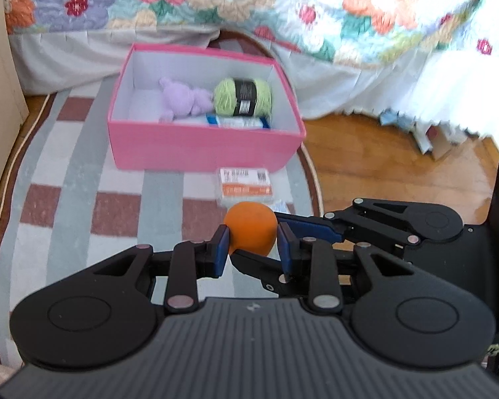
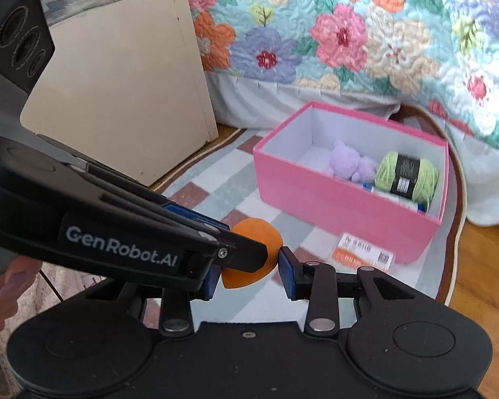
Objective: Organize objects
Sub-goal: 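Lift the sponge with the left tool and carry it into the pink box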
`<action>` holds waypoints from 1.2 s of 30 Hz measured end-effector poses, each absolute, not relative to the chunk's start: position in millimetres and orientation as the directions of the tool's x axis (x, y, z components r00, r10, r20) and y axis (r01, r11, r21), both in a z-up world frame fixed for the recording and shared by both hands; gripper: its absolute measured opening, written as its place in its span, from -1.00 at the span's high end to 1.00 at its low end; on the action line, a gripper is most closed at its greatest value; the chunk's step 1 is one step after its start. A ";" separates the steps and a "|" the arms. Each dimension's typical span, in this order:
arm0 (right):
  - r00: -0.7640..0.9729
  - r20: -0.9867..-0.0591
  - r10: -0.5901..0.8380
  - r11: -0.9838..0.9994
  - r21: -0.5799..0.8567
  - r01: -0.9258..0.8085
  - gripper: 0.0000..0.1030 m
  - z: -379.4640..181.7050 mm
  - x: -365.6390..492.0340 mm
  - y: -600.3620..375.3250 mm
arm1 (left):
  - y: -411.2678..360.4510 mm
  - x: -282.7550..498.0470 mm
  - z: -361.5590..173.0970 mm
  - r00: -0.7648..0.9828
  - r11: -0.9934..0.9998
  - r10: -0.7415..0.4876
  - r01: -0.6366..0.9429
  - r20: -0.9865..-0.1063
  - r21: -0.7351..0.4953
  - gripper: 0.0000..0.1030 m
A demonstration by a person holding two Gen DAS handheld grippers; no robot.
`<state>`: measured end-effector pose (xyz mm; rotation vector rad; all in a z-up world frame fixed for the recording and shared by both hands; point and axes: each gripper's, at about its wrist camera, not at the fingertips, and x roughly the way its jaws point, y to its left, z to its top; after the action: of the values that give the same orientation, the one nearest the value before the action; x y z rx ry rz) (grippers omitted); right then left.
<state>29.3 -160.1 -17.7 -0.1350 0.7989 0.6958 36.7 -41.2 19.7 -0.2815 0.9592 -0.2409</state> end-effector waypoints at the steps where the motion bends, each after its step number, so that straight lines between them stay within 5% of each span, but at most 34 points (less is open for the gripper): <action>1: 0.490 -0.696 0.525 0.770 0.143 -0.622 0.18 -14.2 31.2 -158.9 | -38.2 36.4 21.8 0.563 0.935 -0.327 0.078 -0.759 -0.346 0.45; 20: 0.397 -0.743 0.539 0.714 0.153 -0.683 0.18 24.6 98.4 -130.7 | 2.4 86.4 53.9 0.584 0.913 -0.362 0.065 -0.727 -0.402 0.46; 36: 0.475 -0.657 0.586 0.755 0.229 -0.614 0.18 2.6 174.0 -150.3 | 5.6 171.9 38.8 0.609 0.903 -0.399 0.129 -0.685 -0.411 0.46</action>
<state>174.0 -150.3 2.6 -0.0399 0.7872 0.7337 171.9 5.6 38.8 -0.3376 0.8663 -0.3116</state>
